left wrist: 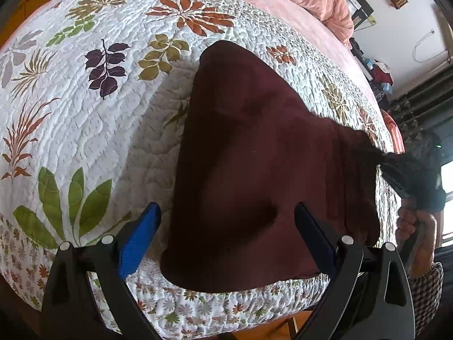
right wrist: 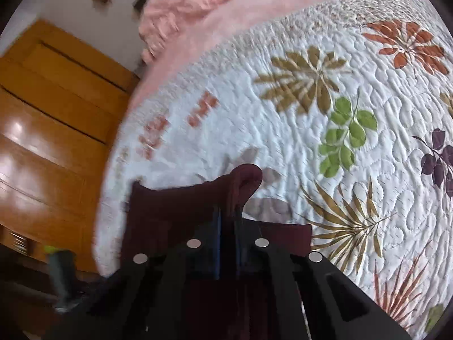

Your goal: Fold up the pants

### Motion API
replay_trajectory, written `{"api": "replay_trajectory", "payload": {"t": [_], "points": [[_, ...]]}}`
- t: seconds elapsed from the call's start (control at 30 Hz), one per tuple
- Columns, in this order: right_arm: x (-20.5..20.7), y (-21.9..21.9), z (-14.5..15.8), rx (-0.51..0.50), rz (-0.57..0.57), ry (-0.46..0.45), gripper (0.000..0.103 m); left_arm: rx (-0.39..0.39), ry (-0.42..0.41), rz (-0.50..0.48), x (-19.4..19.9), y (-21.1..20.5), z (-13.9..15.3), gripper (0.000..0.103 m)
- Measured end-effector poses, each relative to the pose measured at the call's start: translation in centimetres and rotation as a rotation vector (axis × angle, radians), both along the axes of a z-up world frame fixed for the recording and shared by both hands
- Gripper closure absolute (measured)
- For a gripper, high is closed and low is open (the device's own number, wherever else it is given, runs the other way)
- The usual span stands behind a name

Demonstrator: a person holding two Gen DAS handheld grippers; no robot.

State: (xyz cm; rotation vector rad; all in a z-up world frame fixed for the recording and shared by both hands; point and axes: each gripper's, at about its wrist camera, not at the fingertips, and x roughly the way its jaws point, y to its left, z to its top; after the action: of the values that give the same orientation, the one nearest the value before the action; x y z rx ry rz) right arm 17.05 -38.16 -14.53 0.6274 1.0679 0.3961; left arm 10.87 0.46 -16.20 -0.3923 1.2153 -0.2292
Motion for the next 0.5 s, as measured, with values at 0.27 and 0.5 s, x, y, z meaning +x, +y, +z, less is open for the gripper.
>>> {"api": "replay_trajectory", "payload": {"t": [0.27,0.5], "points": [[-1.6,-2.6,-1.3,-0.081,-0.107,0.038,0.097,-0.003,0.013,0.0,-0.4,-0.1,-0.6,0.008],[-2.6,-2.1,-1.6,-0.063,-0.097,0.025,0.065,0.013,0.026,-0.022,-0.8,-0.6,-1.1,0.008]]}}
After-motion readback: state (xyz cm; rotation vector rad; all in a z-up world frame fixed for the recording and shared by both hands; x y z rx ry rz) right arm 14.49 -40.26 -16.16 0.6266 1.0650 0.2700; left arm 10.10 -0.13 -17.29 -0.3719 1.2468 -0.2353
